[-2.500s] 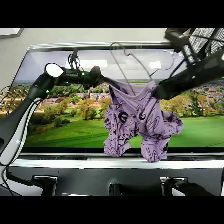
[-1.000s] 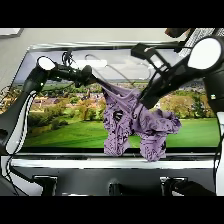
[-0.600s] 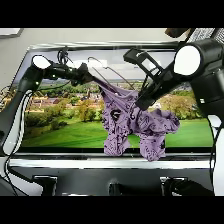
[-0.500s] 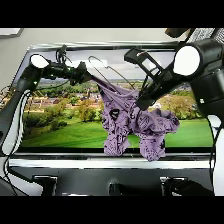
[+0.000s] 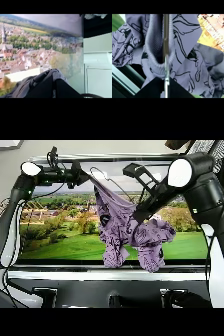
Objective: Fold the clothes and pants, and hang the long-sleeved shirts on hangers.
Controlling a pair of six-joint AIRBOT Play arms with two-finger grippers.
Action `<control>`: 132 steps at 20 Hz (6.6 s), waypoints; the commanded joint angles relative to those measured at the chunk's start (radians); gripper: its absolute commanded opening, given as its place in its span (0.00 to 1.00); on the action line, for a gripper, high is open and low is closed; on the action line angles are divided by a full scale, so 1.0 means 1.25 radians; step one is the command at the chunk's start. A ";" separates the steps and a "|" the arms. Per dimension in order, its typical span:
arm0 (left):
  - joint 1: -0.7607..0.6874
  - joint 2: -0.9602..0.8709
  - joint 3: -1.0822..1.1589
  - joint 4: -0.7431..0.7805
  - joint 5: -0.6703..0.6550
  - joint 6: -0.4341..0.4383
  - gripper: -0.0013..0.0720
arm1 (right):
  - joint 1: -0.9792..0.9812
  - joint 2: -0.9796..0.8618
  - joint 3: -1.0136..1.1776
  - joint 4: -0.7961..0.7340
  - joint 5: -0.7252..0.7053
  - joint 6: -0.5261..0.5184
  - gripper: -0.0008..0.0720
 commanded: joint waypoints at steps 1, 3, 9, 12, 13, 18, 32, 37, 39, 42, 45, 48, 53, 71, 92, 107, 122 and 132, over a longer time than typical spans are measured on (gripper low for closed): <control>-0.002 0.000 0.037 -0.012 0.009 -0.001 0.05 | 0.001 -0.026 0.000 0.008 0.003 0.005 0.06; -0.002 0.000 0.037 -0.006 -0.003 -0.001 0.05 | 0.001 -0.035 0.000 0.007 0.004 0.015 0.06; -0.002 0.002 0.039 0.009 -0.026 0.000 0.05 | 0.040 -0.062 0.000 -0.047 0.019 0.052 0.06; -0.002 0.002 0.077 0.067 -0.084 -0.004 0.05 | 0.053 -0.076 0.000 -0.144 0.038 0.099 0.06; -0.002 0.002 0.094 0.098 -0.107 -0.022 0.05 | 0.053 -0.076 0.000 -0.180 0.043 0.114 0.06; -0.015 0.000 0.109 0.187 -0.189 -0.058 0.05 | 0.053 -0.066 0.001 -0.250 0.064 0.153 0.06; -0.085 0.049 0.109 0.268 -0.153 -0.127 0.05 | 0.074 -0.082 0.001 -0.240 0.087 0.178 0.06; -0.085 0.065 0.109 0.289 -0.111 -0.129 0.05 | 0.074 -0.091 0.001 -0.234 0.096 0.185 0.06; -0.085 0.070 0.109 0.324 -0.110 -0.129 0.05 | 0.074 -0.091 0.001 -0.234 0.096 0.187 0.06; -0.087 0.077 0.109 0.329 -0.098 -0.128 0.05 | 0.074 -0.099 0.001 -0.233 0.096 0.192 0.06; -0.114 0.084 0.111 0.332 -0.092 -0.125 0.05 | 0.074 -0.118 0.001 -0.226 0.095 0.193 0.06; -0.174 0.086 0.111 0.399 -0.092 -0.126 0.05 | 0.074 -0.127 0.001 -0.227 0.092 0.192 0.06; -0.280 0.085 0.110 0.545 -0.117 -0.127 0.05 | 0.074 -0.126 0.001 -0.254 0.095 0.193 0.06; -0.414 0.180 0.078 0.427 -0.081 -0.246 0.05 | 0.074 -0.047 0.017 -0.308 0.086 0.186 0.06; -0.483 0.154 0.009 0.554 -0.081 -0.221 0.13 | 0.074 0.079 0.018 -0.330 0.067 0.150 0.06; -0.033 0.263 -0.025 0.452 -0.160 0.363 1.00 | 0.074 0.061 0.018 -0.207 -0.058 -0.022 0.07; -0.080 0.136 -0.095 0.268 -0.233 0.887 0.98 | 0.074 0.018 0.018 -0.054 -0.066 -0.125 0.07; -0.086 0.072 -0.096 0.225 -0.248 0.952 0.98 | 0.074 0.023 0.018 -0.020 -0.057 -0.125 0.07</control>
